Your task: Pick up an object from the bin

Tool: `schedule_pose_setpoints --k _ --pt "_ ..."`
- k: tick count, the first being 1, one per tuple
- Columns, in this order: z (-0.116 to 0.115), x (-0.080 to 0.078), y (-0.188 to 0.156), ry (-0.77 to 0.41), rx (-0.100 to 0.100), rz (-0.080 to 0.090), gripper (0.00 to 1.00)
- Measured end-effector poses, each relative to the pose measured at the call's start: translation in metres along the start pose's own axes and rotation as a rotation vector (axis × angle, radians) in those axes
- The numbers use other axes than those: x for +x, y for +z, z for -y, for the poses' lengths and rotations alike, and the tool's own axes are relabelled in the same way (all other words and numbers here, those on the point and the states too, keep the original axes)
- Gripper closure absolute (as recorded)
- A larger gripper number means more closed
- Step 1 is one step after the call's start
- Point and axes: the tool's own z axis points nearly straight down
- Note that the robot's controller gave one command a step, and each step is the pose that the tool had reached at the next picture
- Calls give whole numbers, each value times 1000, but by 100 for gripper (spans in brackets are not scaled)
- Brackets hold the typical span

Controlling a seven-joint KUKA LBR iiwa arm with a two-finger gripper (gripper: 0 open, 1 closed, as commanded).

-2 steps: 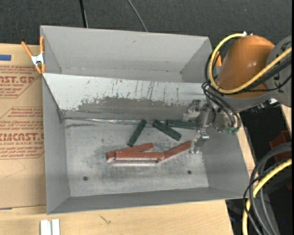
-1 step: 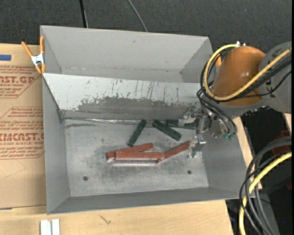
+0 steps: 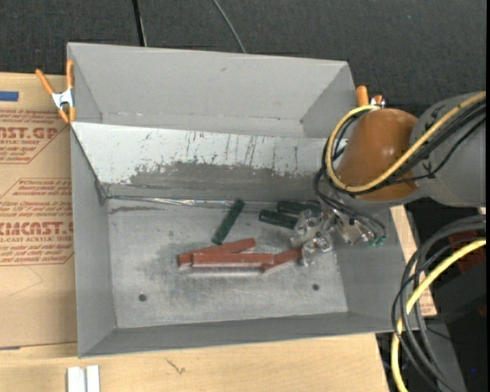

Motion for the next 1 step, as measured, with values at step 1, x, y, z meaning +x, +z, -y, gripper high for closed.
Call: schedule_pose_setpoints --k 1 --pt "0 0 0 0 0 0 100"
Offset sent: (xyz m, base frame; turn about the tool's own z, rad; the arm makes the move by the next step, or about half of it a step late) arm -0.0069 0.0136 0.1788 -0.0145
